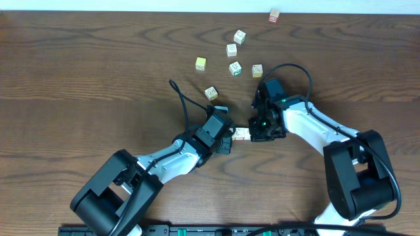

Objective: Lift 3 blocks

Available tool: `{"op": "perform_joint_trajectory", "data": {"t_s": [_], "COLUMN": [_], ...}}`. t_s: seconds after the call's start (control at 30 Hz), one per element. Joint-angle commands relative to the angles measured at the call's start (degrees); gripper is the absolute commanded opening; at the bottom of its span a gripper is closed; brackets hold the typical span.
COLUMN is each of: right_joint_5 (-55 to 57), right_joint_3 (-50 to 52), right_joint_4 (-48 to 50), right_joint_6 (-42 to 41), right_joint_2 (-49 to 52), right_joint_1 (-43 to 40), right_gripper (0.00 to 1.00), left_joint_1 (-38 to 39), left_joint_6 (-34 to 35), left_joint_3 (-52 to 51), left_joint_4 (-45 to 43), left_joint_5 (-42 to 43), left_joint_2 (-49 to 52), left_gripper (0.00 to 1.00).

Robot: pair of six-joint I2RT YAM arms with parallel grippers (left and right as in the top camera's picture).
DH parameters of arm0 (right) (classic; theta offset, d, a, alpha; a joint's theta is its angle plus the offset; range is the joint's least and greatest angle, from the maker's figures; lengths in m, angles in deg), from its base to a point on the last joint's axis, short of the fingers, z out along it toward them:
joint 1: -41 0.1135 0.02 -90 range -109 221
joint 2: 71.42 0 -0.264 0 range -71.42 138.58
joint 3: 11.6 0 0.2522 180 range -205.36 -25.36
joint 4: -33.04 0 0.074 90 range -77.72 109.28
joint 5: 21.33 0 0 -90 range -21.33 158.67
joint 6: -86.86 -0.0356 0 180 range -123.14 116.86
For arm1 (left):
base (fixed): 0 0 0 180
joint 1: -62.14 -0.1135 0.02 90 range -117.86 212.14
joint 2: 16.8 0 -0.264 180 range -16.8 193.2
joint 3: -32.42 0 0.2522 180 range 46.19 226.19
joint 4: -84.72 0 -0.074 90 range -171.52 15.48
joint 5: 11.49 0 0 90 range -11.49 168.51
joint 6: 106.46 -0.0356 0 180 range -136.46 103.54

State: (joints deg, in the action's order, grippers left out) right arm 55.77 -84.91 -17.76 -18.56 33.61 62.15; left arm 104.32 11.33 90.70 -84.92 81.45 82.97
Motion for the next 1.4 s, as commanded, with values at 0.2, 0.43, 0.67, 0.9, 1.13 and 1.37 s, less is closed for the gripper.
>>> {"op": "perform_joint_trajectory", "data": {"t_s": [0.2, 0.43, 0.67, 0.9, 1.13, 1.37], "right_joint_5": [-6.4, -6.4, -3.6, -3.6, -1.9, 5.6], "right_joint_3": [1.0, 1.0, 1.0, 1.0, 1.0, 1.0], "right_joint_4": [2.7, 2.0, -0.3, -0.4, -0.5, -2.9], "right_joint_6": [-0.2, -0.2, -0.2, -0.2, -0.4, -2.8], "right_joint_2": [0.6, 0.6, 0.6, 0.6, 0.6, 0.6], "right_joint_1": [4.2, 4.2, 4.2, 4.3, 4.2, 4.0], "right_gripper": [0.01, 0.01, 0.01, 0.01, 0.01, 0.01], "left_joint_1": [1.3, 1.3, 1.3, 1.2, 1.2, 1.2], "left_joint_6": [-5.3, -3.6, 1.8, 3.4, 3.4, 0.4], "left_joint_3": [1.2, 1.2, 1.2, 1.2, 1.2, 1.2], "left_joint_4": [-1.0, -0.7, 0.3, -0.3, -0.5, 1.6], "left_joint_5": [6.6, 3.9, -2.6, -3.9, -3.8, -3.8], "left_joint_2": [1.8, 1.8, 1.8, 1.8, 1.8, 1.8], "left_gripper": [0.08, 0.07, 0.07, 0.08, 0.07, 0.08]}}
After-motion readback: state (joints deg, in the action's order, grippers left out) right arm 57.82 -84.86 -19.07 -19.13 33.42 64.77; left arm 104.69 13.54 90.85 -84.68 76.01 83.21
